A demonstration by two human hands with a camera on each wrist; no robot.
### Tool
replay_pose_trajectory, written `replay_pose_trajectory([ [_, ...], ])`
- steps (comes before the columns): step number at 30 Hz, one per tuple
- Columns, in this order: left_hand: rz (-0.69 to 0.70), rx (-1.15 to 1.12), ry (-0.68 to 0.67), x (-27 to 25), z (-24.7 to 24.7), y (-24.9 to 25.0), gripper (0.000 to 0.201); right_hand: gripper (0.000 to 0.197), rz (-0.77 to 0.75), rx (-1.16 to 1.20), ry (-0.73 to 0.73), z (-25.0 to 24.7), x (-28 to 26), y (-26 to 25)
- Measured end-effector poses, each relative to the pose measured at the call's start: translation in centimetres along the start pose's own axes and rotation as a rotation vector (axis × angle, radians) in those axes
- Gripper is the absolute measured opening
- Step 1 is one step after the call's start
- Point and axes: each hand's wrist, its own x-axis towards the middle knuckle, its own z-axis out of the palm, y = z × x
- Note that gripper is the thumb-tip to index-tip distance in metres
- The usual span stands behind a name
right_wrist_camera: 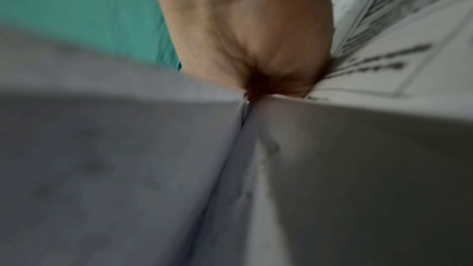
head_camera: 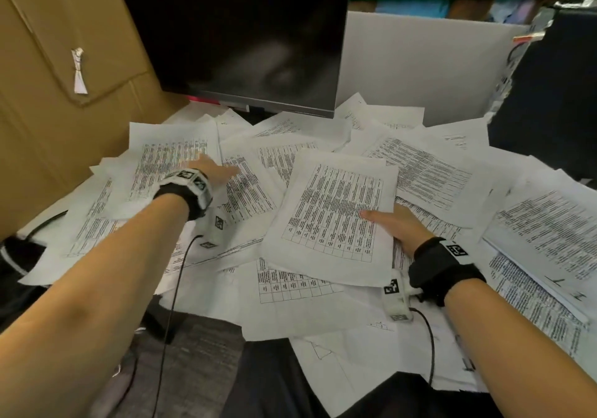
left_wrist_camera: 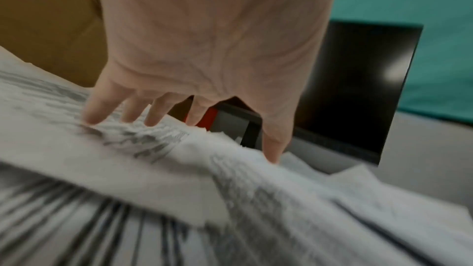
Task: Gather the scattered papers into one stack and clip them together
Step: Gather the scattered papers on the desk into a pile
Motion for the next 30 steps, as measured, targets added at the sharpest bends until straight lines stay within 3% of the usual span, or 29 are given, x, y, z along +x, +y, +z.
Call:
replay_pose_trajectory([
  [5,0.062,0.204,-0.058,0.4,1.9,1.2,0.053,0.049,0.01,-0.019,0.012,0.1,-0.3,-0.3],
  [9,0.113,0.537,-0.108,1.7,2.0,1.4,0.042,0.05,0.008,-0.035,0.023,0.1,-0.3,-0.3],
  [14,0.231,0.331,0.024,-4.2,1.2,5.1,0.029,0.044,0.016,-0.006,0.018,0.2,-0.5,-0.5],
  [19,0.525,0.195,-0.001,-14.4,4.5,10.0,0.045,0.049,0.012,-0.039,0.025,0.4,-1.0,-1.0],
  [22,0.655,0.196,-0.189,-17.4,7.0,12.4,0.042,0.072,0.063,-0.033,0.047,0.4,-1.4,-1.6],
  [24,0.682,0.219,-0.33,-18.8,8.5,13.6,0.033,0.08,0.064,0.134,0.034,0.5,-1.5,-2.0],
  [27,0.695,0.201,-0.475,-20.5,10.7,14.5,0.029,0.078,0.039,0.206,0.022,0.5,-1.4,-2.1],
  [29,0.674,0.002,-0.567,-20.1,10.4,14.2,0.034,0.066,0.034,0.045,0.059,0.7,-1.3,-1.9],
  [30,0.593,-0.172,-0.62,-19.2,9.5,13.6,0.039,0.05,0.018,-0.025,0.068,0.8,-1.2,-1.7],
])
